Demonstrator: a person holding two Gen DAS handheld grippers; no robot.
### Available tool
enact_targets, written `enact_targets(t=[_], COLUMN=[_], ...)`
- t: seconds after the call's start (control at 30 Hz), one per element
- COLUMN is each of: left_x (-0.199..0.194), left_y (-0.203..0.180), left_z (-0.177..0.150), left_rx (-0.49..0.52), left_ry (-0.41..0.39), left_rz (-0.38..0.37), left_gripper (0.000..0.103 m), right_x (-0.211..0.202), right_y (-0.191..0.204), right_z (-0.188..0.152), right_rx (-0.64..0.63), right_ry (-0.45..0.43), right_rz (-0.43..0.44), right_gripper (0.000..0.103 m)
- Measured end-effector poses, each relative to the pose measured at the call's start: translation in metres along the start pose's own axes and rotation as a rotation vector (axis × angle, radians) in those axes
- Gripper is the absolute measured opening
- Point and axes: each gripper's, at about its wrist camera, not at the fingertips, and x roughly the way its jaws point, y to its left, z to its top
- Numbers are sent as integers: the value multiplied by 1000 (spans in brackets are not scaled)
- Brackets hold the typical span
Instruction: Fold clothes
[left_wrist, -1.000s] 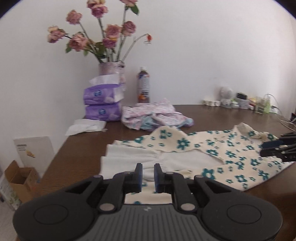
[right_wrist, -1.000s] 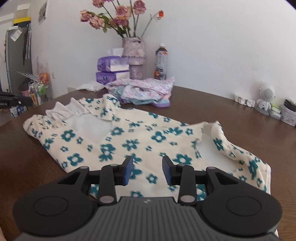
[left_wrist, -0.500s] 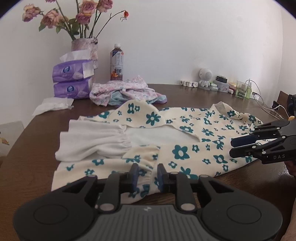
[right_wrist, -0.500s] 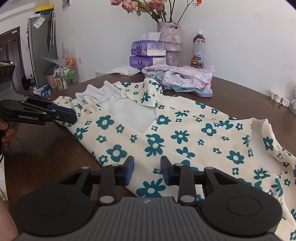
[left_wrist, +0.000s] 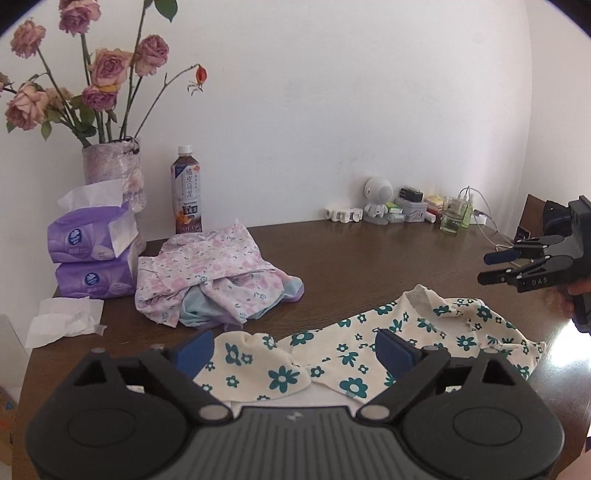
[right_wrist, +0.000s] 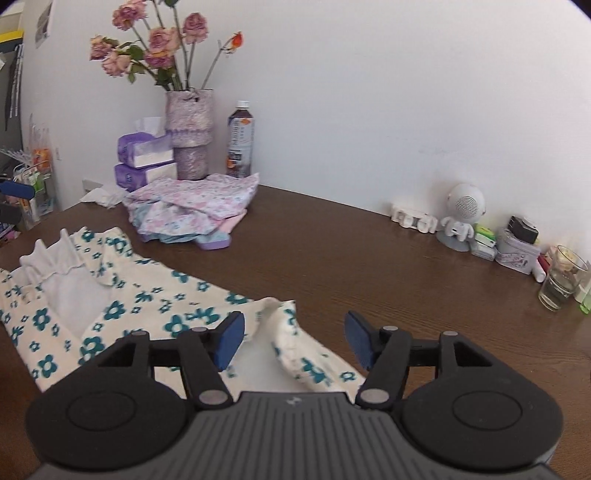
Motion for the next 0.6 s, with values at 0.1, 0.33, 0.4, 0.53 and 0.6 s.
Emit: enact_targets(t=[0.1, 0.33, 0.4, 0.53, 0.6], left_x=[30, 99, 115, 139, 147], left_y=[4, 7, 10, 20, 27], left_z=[13, 23, 22, 17, 11], left_rx=[12, 133, 168, 202, 180], left_ry=[48, 180, 209, 267, 285], left_rz=[-4, -17, -23, -20, -51], left_gripper=[94, 92, 91, 75, 65], right_x=[19, 69, 83, 107, 113], right_y=[-25, -68, -71, -72, -71], right_z=[8, 20, 21, 23, 22], right_rx=[16, 47, 49, 40, 42], right_ry=[41, 141, 161, 209, 212], right_rz=[1, 47, 86, 108, 142], right_gripper=[60, 42, 42, 36, 36])
